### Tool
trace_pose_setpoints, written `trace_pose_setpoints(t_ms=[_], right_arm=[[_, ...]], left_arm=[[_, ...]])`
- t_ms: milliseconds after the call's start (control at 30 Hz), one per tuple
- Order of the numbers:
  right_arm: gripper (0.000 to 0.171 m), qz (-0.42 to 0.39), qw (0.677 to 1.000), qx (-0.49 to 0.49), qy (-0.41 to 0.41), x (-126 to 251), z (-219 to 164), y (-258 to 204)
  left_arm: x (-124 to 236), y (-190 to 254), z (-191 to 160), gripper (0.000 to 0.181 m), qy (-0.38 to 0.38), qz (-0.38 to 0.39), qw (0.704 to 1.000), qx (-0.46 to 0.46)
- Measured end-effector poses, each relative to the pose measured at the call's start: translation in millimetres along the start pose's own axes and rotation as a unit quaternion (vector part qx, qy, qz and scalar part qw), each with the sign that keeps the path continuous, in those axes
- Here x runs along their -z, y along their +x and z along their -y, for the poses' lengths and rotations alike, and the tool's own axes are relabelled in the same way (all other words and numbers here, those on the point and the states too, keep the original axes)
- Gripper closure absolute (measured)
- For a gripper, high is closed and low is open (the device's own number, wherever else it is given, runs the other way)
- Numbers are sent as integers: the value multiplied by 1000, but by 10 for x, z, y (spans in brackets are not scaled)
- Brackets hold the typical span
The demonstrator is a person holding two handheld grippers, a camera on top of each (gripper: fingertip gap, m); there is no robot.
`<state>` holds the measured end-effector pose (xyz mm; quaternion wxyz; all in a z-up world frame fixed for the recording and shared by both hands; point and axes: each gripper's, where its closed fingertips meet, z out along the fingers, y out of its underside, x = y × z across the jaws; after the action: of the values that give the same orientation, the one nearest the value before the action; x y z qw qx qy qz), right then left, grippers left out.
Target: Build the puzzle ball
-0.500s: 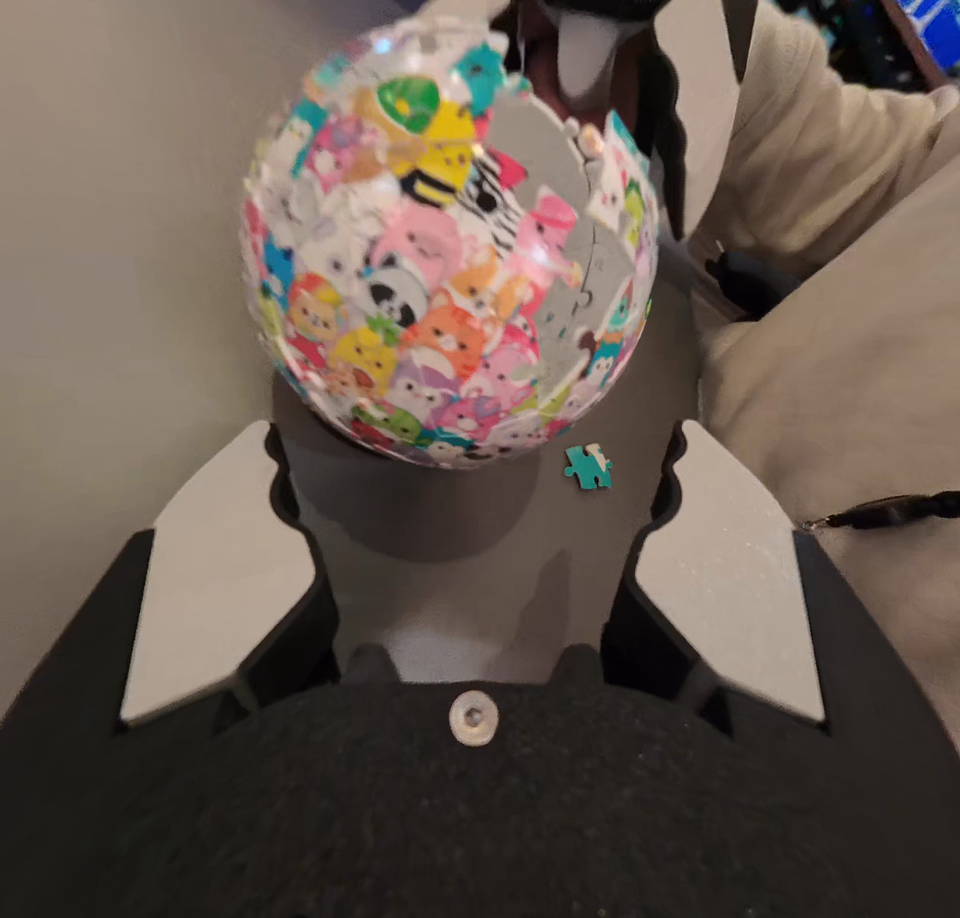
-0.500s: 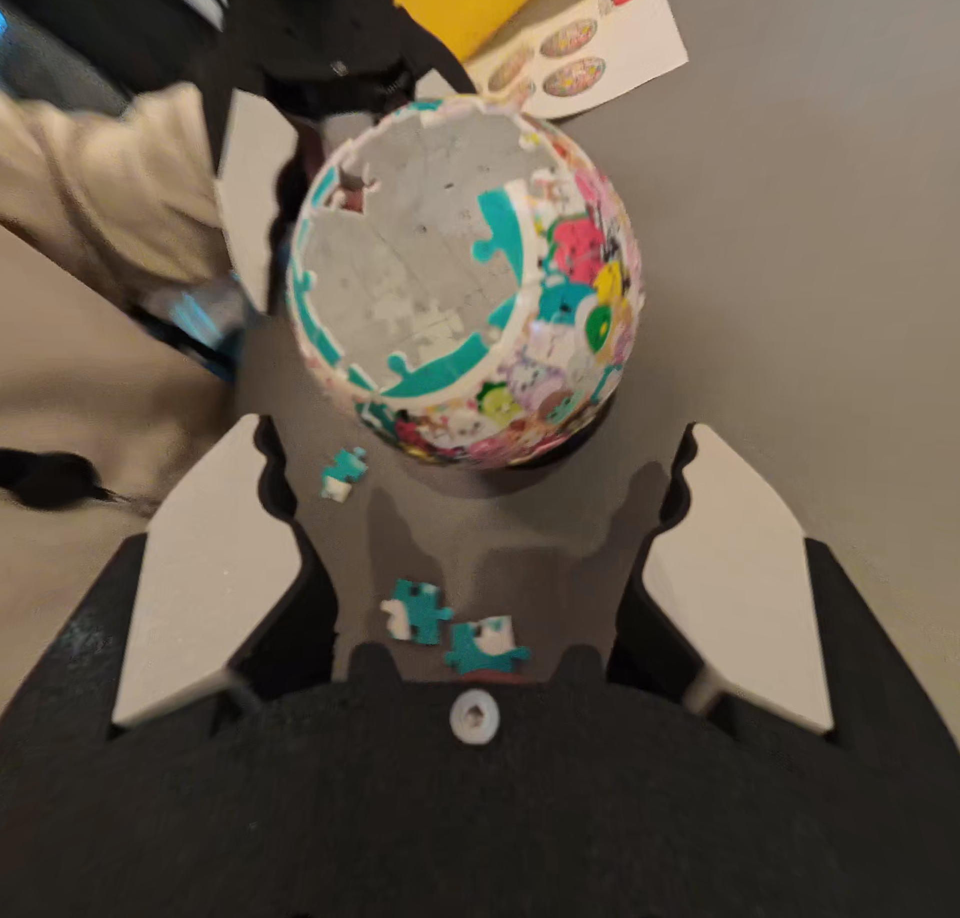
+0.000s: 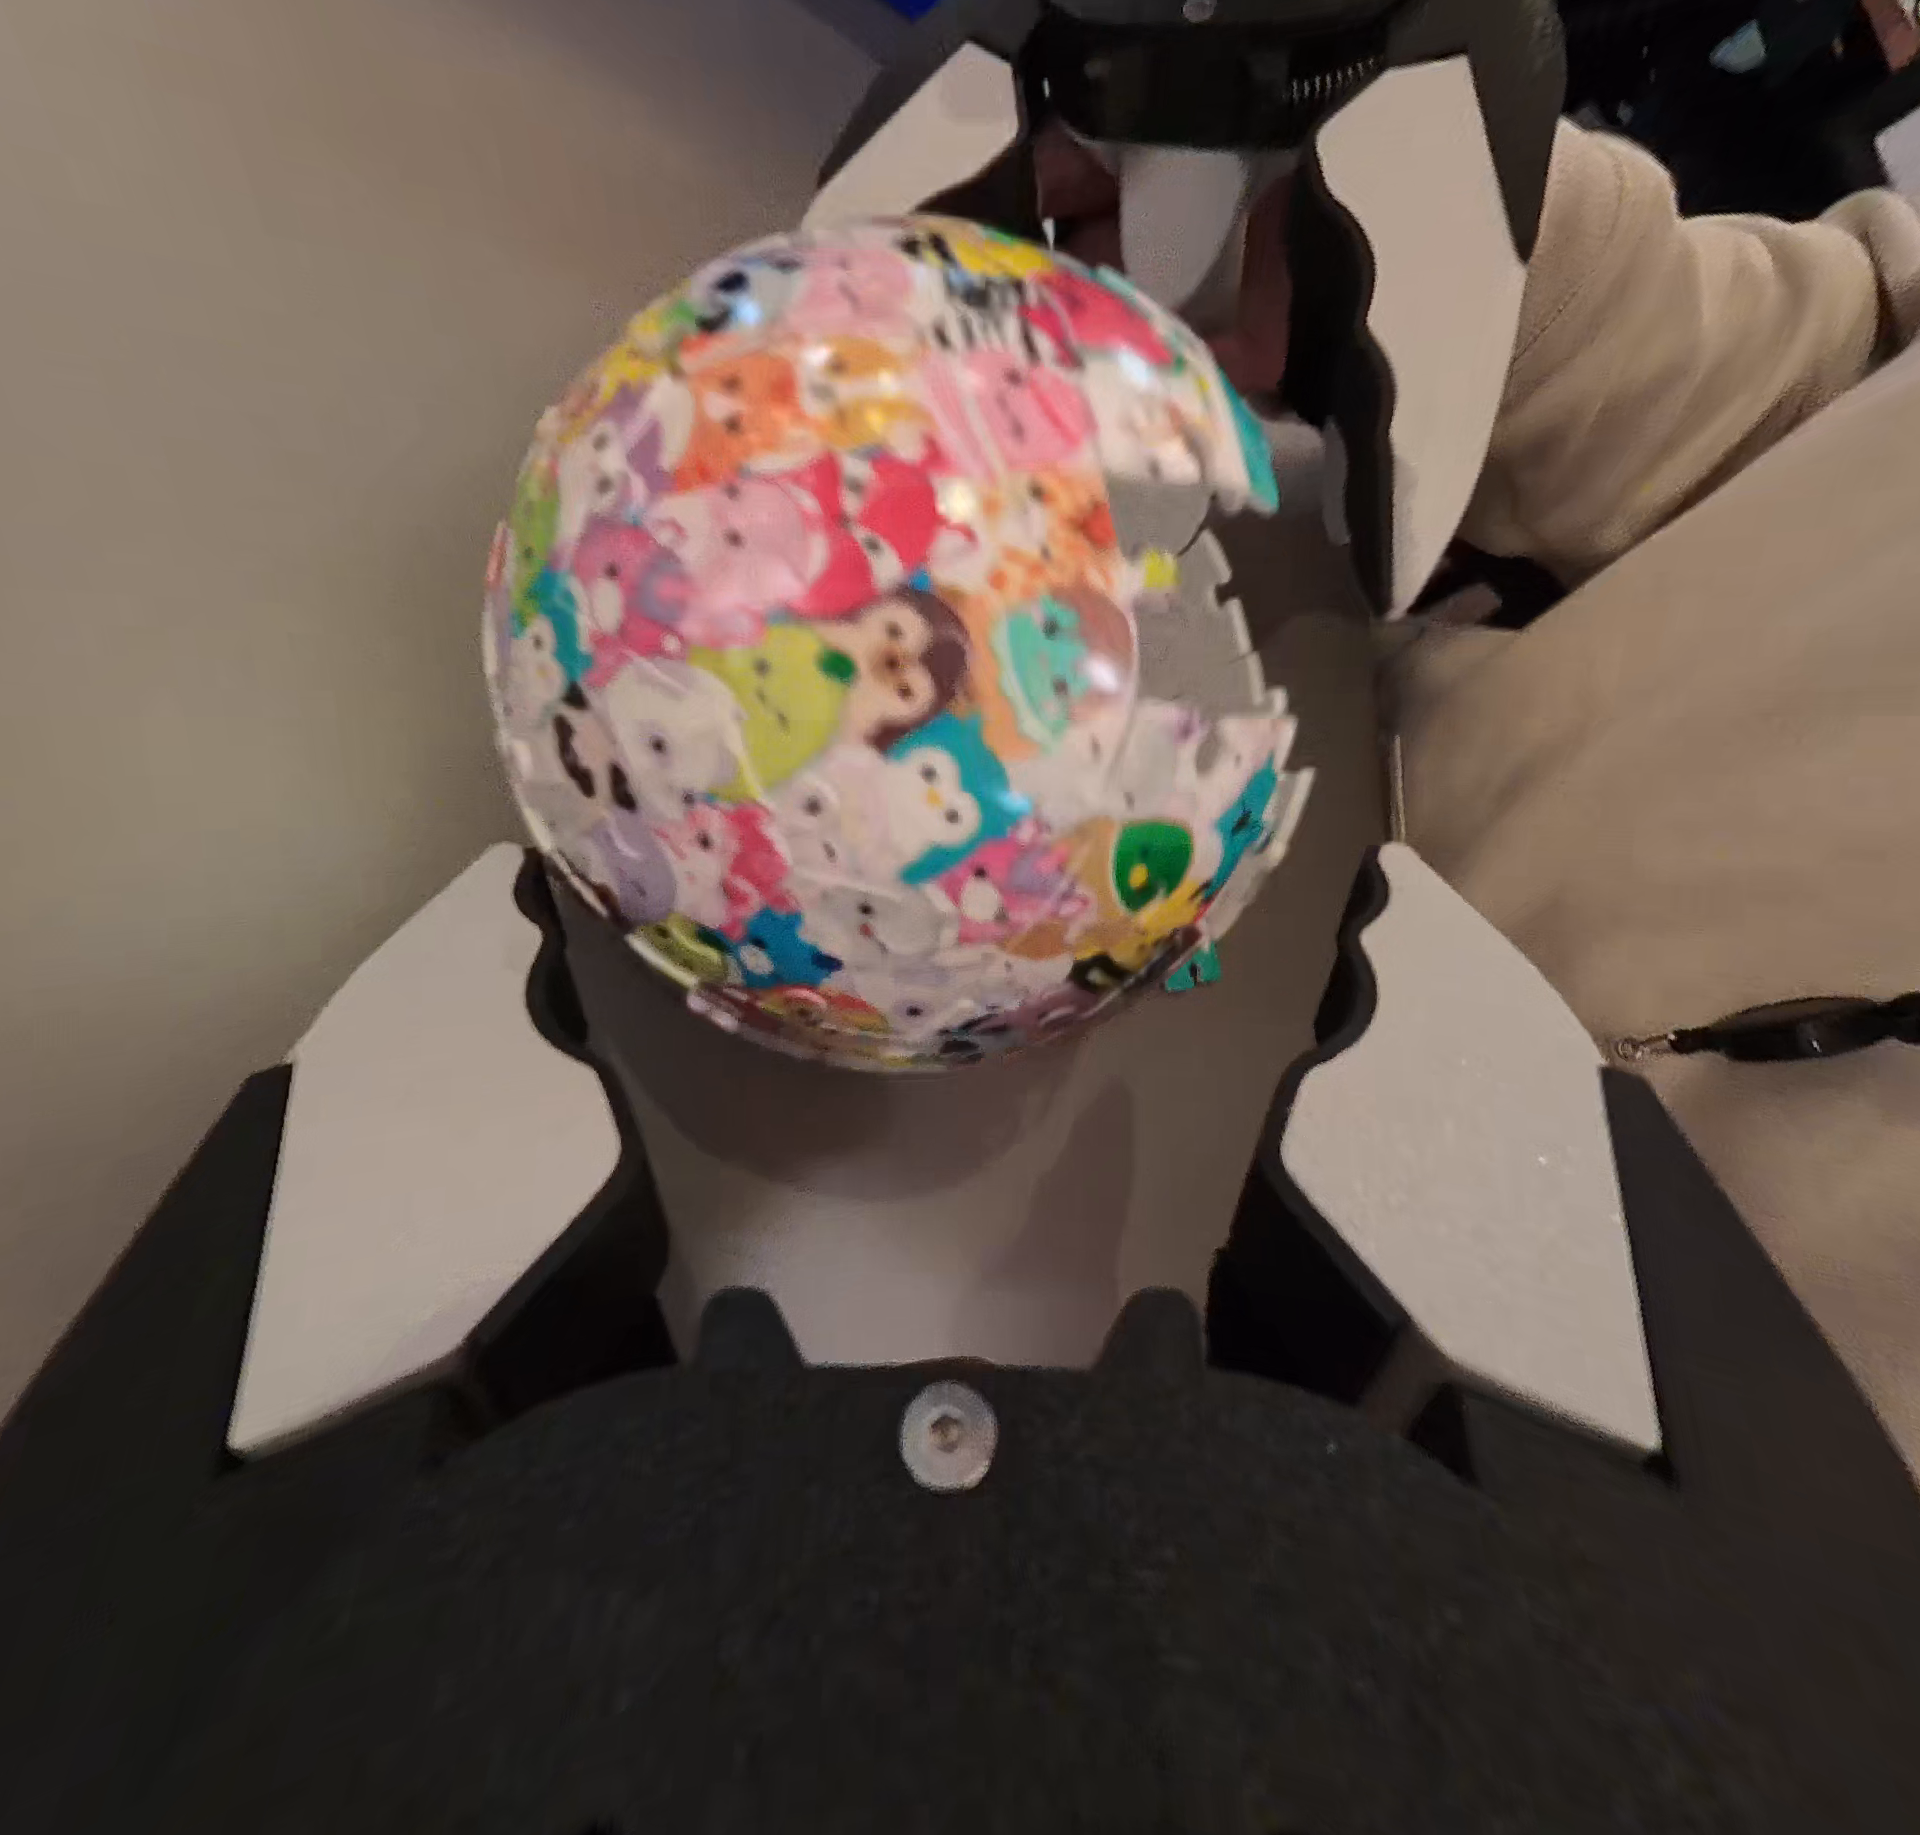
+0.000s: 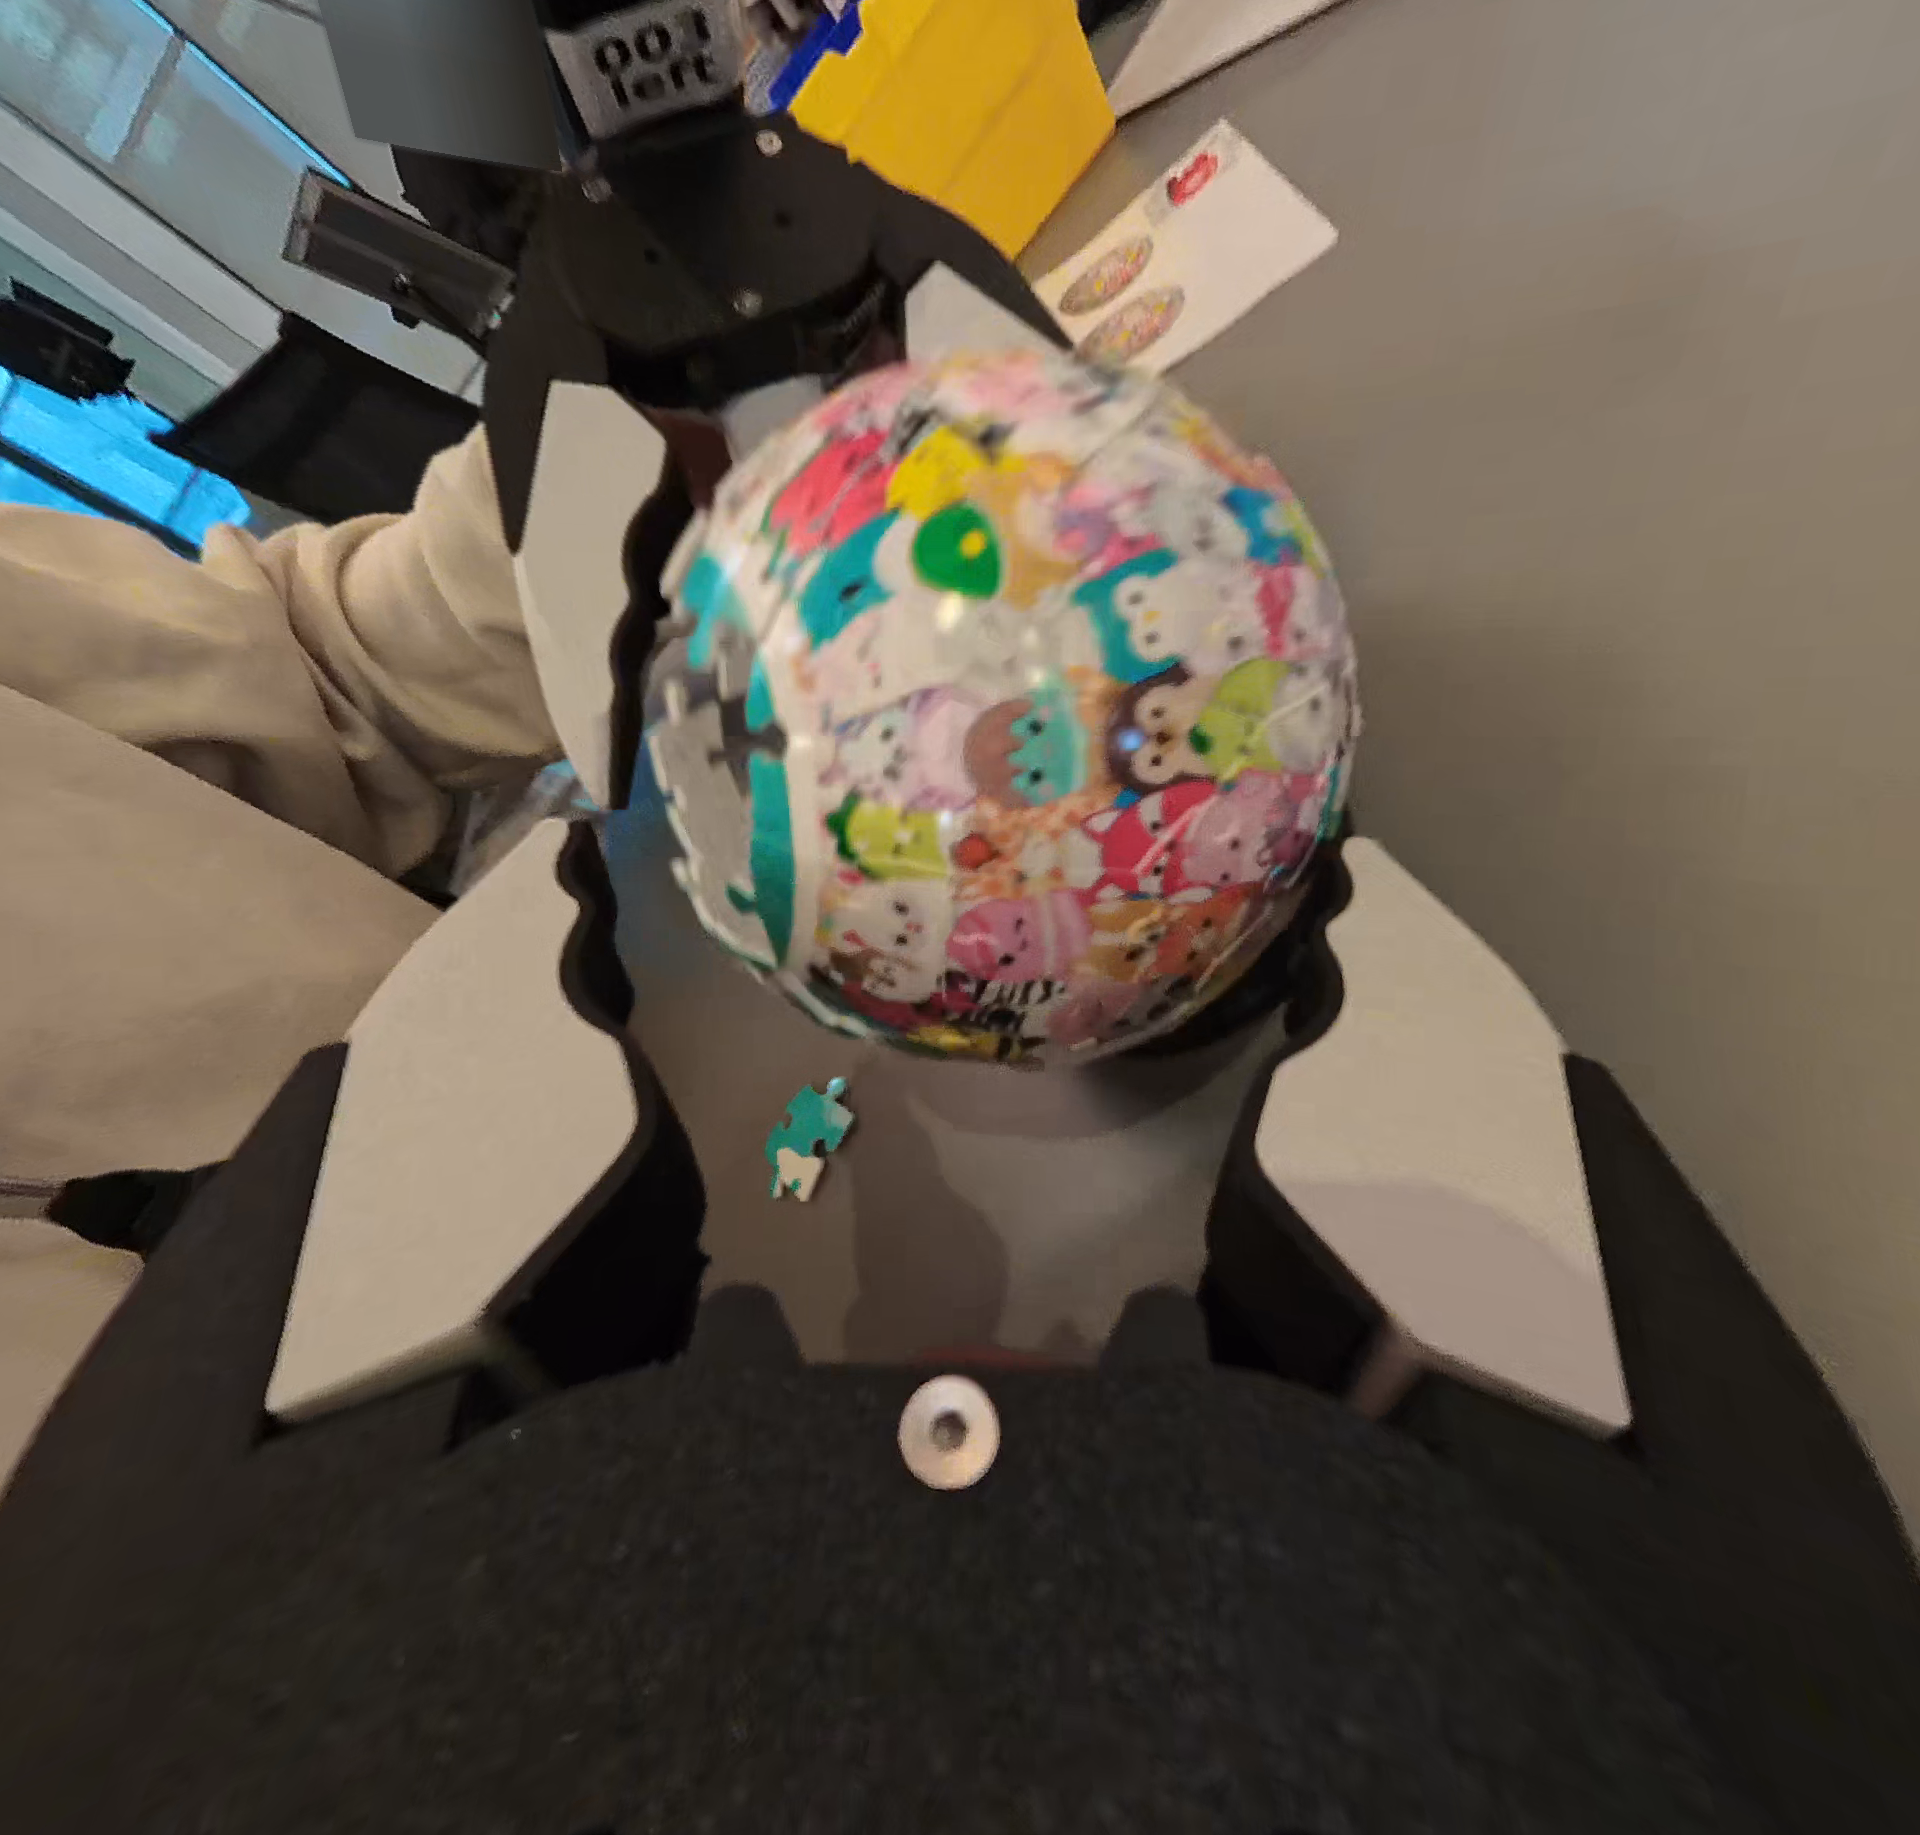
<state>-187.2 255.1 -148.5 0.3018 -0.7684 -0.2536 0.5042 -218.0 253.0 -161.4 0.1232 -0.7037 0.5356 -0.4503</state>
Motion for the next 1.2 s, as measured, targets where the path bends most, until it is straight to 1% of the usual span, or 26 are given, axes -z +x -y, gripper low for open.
trace_pose_setpoints(t_ms=[100,200,267,333,433,500,533,567,633,767,933,1000,1067,1200], right_arm=[[54,-6,999,40,-30,23,40,53],[49,19,999,44,-22,46,96,6],[45,27,999,46,-4,149,134,-9],[43,24,1000,0,3,260,80,80],[39,97,989,-113,-9,219,-89,-12],[38,116,985,-122,-27,112,-159,-78],[36,122,985,-122,-30,65,-160,-113],[28,124,984,-127,-31,33,-142,-139],[26,113,986,-122,-24,14,-82,-130],[27,85,989,-119,1,13,74,-48],[29,58,995,-75,21,35,231,-28],[30,59,996,-61,22,42,248,-52],[32,62,996,-58,24,72,239,-38],[41,52,992,-109,36,217,170,178]], left_arm=[[8,3,30,44,37,9,999,9],[60,12,17,47,60,7,998,21],[143,-28,-10,47,71,14,997,35],[218,-36,-25,52,85,-2,994,66],[224,18,2,57,95,-51,987,115],[182,39,16,60,86,-66,986,128],[163,45,29,57,82,-66,986,132],[148,39,38,55,78,-60,986,134],[130,24,67,48,77,-41,988,131],[129,-34,182,47,108,-18,985,135],[176,-37,243,48,146,-13,980,135],[194,-31,230,50,160,-13,977,141],[220,-34,199,56,170,-13,973,154],[242,-65,127,65,170,1,966,195]])
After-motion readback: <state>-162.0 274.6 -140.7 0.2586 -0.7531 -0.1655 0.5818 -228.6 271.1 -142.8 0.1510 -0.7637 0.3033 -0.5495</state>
